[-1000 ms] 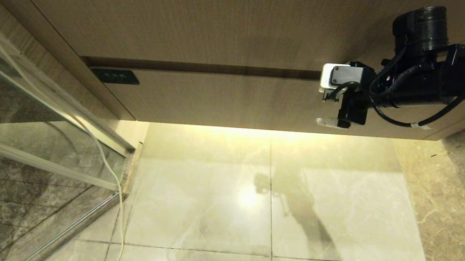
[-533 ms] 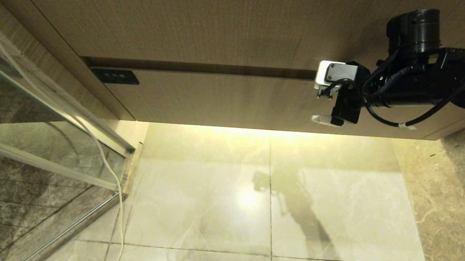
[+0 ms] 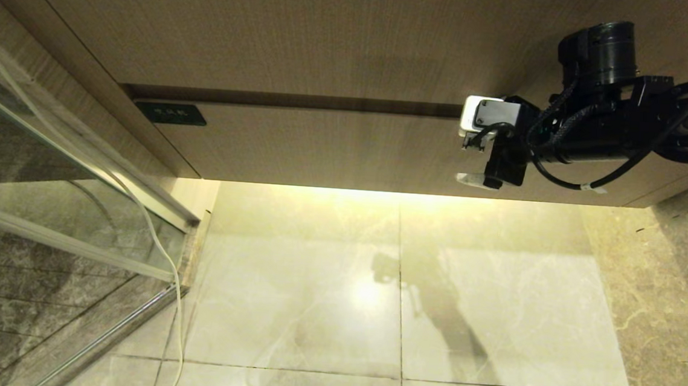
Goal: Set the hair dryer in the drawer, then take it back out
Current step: Pull open the drawer
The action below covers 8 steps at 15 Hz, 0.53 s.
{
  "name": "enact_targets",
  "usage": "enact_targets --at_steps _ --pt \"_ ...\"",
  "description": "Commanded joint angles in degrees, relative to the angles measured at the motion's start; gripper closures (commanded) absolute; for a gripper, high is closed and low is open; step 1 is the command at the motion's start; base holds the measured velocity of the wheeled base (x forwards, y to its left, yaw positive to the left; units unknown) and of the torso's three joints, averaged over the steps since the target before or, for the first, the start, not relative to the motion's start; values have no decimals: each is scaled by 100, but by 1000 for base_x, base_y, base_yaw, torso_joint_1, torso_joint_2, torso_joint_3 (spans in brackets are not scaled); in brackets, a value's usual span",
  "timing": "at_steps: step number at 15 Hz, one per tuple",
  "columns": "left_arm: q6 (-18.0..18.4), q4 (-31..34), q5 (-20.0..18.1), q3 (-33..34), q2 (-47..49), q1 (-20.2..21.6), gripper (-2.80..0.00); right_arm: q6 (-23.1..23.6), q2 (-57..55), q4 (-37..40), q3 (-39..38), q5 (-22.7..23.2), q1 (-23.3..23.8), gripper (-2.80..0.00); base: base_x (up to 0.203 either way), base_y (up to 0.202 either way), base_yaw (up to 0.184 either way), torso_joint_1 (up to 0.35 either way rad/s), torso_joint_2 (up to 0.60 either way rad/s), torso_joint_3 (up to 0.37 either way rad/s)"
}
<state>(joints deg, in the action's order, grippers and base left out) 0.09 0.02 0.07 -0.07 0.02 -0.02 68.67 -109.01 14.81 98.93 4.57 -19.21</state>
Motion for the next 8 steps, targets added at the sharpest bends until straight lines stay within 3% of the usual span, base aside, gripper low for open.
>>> enact_targets --at_steps 1,8 --pt "-1 -2 1 -1 -2 -6 0 -29 -121 146 4 -9 6 -280 0 0 0 0 0 0" --pt "-1 -2 1 -1 -2 2 0 -79 -85 428 -254 114 49 -280 0 0 0 0 0 0"
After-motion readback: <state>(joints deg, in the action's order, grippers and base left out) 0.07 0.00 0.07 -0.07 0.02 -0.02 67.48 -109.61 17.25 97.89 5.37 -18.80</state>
